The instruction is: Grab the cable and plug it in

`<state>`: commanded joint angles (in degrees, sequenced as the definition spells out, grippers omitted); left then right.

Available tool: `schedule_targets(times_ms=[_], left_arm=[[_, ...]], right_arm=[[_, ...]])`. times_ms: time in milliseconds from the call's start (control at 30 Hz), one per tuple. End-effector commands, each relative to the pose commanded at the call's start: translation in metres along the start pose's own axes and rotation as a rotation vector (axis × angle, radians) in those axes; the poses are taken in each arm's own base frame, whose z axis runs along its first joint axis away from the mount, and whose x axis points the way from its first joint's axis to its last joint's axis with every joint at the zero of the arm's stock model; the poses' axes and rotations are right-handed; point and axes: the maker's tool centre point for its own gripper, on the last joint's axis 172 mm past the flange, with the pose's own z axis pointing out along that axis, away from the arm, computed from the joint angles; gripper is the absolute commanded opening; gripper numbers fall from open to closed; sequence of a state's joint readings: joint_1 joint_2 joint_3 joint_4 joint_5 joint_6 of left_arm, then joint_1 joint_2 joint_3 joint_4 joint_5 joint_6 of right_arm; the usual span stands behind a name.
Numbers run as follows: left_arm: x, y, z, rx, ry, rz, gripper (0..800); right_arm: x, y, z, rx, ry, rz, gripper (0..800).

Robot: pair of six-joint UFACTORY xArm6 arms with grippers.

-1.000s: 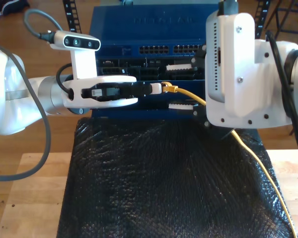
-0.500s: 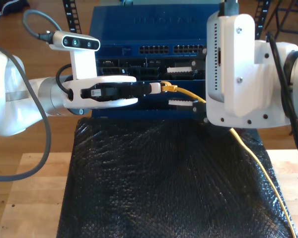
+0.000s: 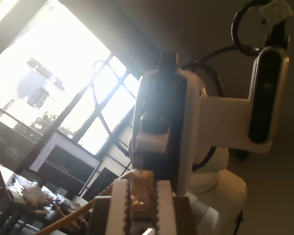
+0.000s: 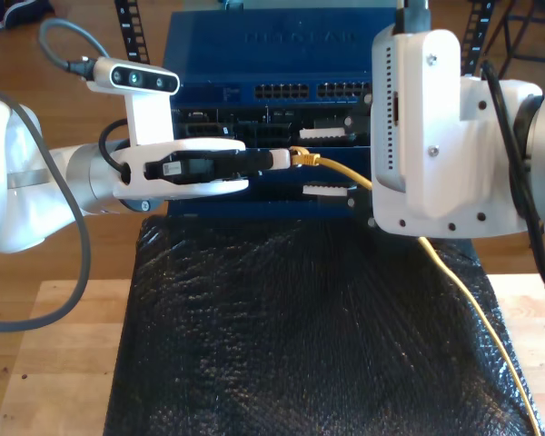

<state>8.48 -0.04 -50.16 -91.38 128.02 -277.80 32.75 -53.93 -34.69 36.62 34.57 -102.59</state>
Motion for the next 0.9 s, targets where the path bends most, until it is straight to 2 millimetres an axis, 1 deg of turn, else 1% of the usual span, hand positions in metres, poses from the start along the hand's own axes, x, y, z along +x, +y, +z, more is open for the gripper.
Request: schedule_targets(times_ms=[333,500,900], left_arm=[[-0.0006,-0.0008,-0.0004,0.001,0.004,-0.003,7],[-0.001,-0.0008,-0.0004,0.001,0.003,-0.004,8],[-0.0014,-0.0009,-0.0004,0.001,0.002,-0.009,8]], right_arm=[[-0.0014,-0.0025,0.0031,0.007,-0.001,0.004,334],[-0.0015,0.0018,0.0012,-0.008,-0.003,0.003,316],[-0.0018,0.0015,0.0017,-0.006,-0.003,0.003,269]])
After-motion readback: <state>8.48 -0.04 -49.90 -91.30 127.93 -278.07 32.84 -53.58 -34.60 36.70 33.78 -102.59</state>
